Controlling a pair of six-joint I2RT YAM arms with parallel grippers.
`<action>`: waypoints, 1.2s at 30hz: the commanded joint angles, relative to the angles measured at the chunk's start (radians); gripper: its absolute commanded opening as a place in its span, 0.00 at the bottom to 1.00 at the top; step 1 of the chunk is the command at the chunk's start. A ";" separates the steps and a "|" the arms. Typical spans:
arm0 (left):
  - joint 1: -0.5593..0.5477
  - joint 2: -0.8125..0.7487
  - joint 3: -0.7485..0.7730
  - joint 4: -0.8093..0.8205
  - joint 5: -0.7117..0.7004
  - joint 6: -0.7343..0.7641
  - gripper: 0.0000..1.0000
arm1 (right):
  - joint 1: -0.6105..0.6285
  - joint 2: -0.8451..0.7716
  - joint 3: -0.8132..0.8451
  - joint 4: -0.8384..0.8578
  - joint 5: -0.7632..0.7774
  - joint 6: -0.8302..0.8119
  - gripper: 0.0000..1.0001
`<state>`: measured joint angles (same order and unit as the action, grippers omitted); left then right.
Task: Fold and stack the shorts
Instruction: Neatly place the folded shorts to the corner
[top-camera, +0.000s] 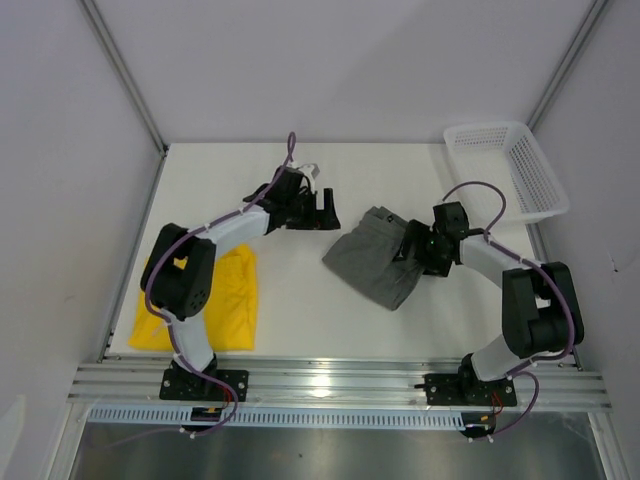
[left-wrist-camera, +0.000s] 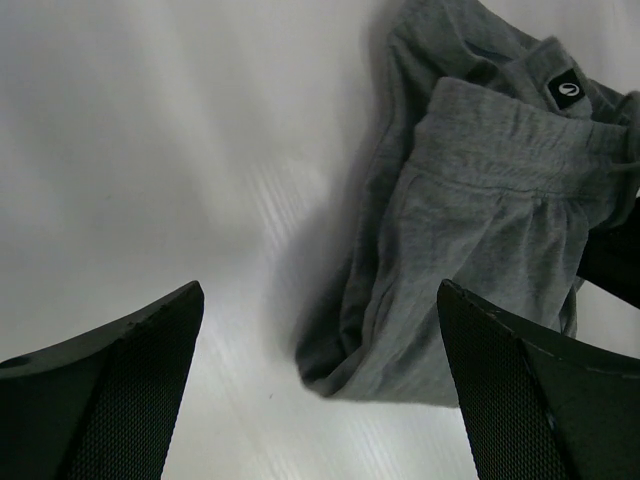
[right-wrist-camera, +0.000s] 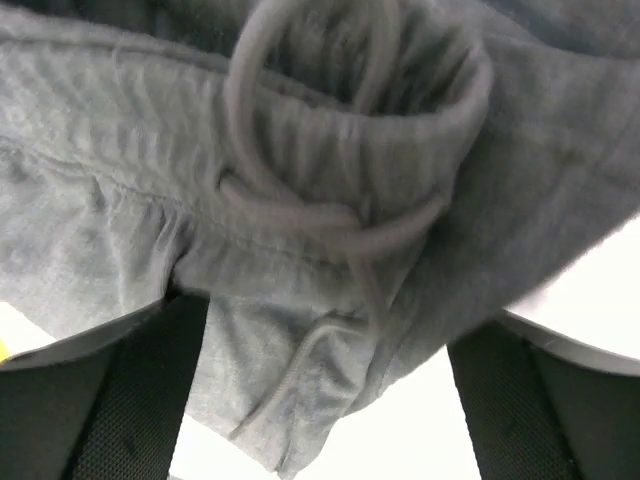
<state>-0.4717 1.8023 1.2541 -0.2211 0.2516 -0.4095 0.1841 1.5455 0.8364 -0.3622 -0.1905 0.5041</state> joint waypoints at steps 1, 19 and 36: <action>-0.042 0.072 0.080 0.098 0.060 -0.006 0.99 | 0.000 0.035 0.017 0.003 -0.020 -0.101 1.00; -0.064 0.229 0.113 0.175 0.097 -0.095 0.99 | -0.008 0.008 -0.042 0.135 0.019 0.002 0.45; -0.108 0.368 0.168 0.167 0.132 -0.184 0.79 | 0.005 0.094 0.064 0.109 0.105 -0.062 0.21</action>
<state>-0.5556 2.1277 1.4075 -0.0208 0.3737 -0.5697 0.1822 1.6287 0.8619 -0.2562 -0.1253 0.4679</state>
